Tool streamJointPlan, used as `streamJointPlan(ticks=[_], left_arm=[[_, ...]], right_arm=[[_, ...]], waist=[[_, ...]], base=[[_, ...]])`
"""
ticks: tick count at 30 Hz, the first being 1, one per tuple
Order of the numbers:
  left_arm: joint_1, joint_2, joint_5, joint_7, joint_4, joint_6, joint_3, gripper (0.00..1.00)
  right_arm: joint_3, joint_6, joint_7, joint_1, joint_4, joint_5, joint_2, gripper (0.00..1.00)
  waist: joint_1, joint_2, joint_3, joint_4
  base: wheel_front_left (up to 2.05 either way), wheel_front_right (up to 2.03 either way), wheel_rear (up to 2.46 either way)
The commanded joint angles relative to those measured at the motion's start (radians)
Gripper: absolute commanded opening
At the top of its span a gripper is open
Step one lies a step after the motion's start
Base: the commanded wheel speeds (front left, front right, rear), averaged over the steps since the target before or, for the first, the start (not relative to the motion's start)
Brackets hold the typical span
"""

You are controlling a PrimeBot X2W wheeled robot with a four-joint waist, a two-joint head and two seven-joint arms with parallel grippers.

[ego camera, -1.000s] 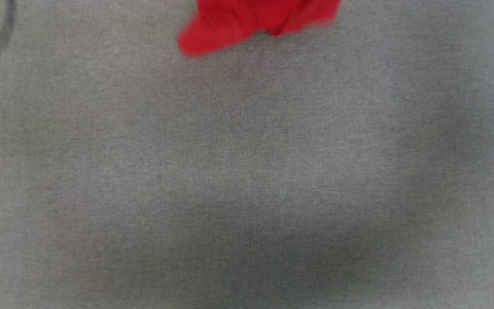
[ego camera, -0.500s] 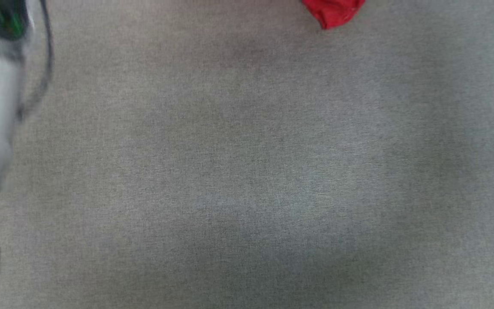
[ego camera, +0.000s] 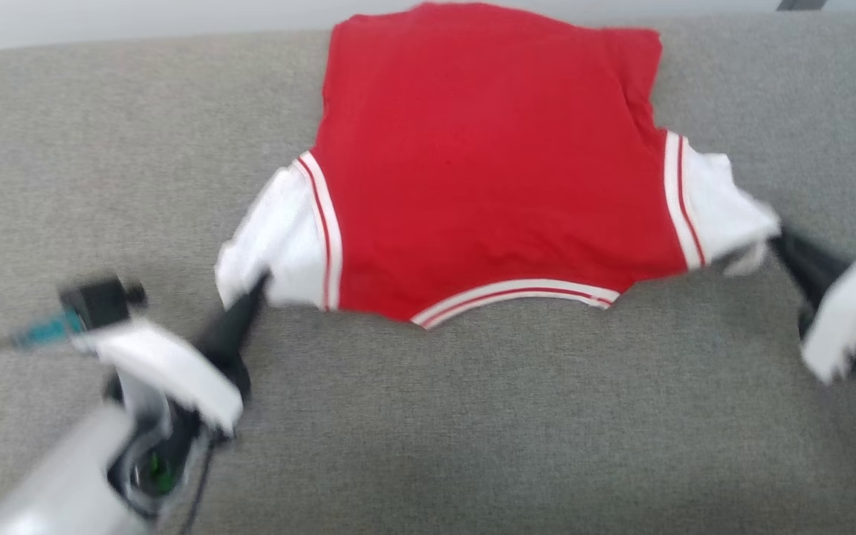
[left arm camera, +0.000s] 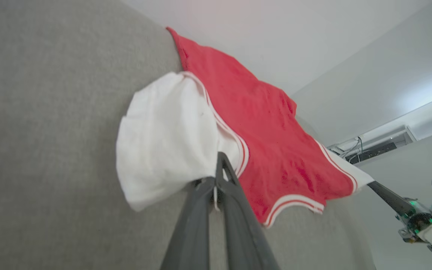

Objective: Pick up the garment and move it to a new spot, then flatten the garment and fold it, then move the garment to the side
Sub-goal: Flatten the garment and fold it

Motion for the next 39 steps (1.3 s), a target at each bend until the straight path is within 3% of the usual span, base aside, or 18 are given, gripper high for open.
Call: streamJointPlan(ticks=[1, 11, 19, 23, 26, 30, 33, 39], left_arm=[[0.027, 0.015, 0.001, -0.005, -0.021, -0.002, -0.011, 0.0], [0.295, 0.136, -0.07, -0.038, -0.244, -0.002, -0.078, 0.0], [0.468, 0.266, -0.106, -0.077, -0.446, -0.002, -0.064, 0.0], [0.517, 0.302, -0.112, -0.088, -0.504, -0.002, -0.052, 0.0], [0.517, 0.3, -0.106, -0.09, -0.506, -0.002, -0.043, 0.0], [0.473, 0.257, -0.099, -0.078, -0.48, -0.002, -0.051, 0.0], [0.431, 0.205, -0.096, -0.048, -0.403, -0.002, -0.072, 0.0], [0.387, 0.141, -0.093, -0.025, -0.312, -0.002, -0.103, 0.0]], right_arm=[[-0.013, 0.0, 0.017, 0.039, -0.029, 0.008, -0.015, 0.0], [-0.221, 0.0, 0.236, 0.492, -0.319, 0.03, -0.07, 0.0], [-0.428, 0.0, 0.467, 0.783, -0.547, 0.015, -0.022, 0.0], [-0.511, 0.0, 0.571, 0.871, -0.659, -0.007, 0.023, 0.0], [-0.547, 0.0, 0.6, 0.884, -0.692, -0.025, 0.056, 0.0], [-0.551, 0.0, 0.659, 0.851, -0.716, -0.061, 0.117, 0.0], [-0.518, 0.0, 0.698, 0.794, -0.656, -0.085, 0.158, 0.0], [-0.475, 0.0, 0.68, 0.74, -0.524, -0.162, 0.156, 0.0]], waist=[[0.0, 0.0, -0.009, 0.008], [0.0, 0.0, -0.017, 0.031], [0.0, 0.0, -0.01, 0.046], [0.0, 0.0, 0.0, 0.053], [0.0, 0.0, 0.004, 0.057], [0.0, 0.0, 0.01, 0.059], [0.0, 0.0, 0.013, 0.058], [0.0, 0.0, 0.014, 0.054]], base=[[0.0, 0.0, 0.0], [0.0, 0.0, 0.0], [0.0, 0.0, 0.0], [0.0, 0.0, 0.0], [0.0, 0.0, 0.0], [0.0, 0.0, 0.0], [0.0, 0.0, 0.0], [0.0, 0.0, 0.0]])
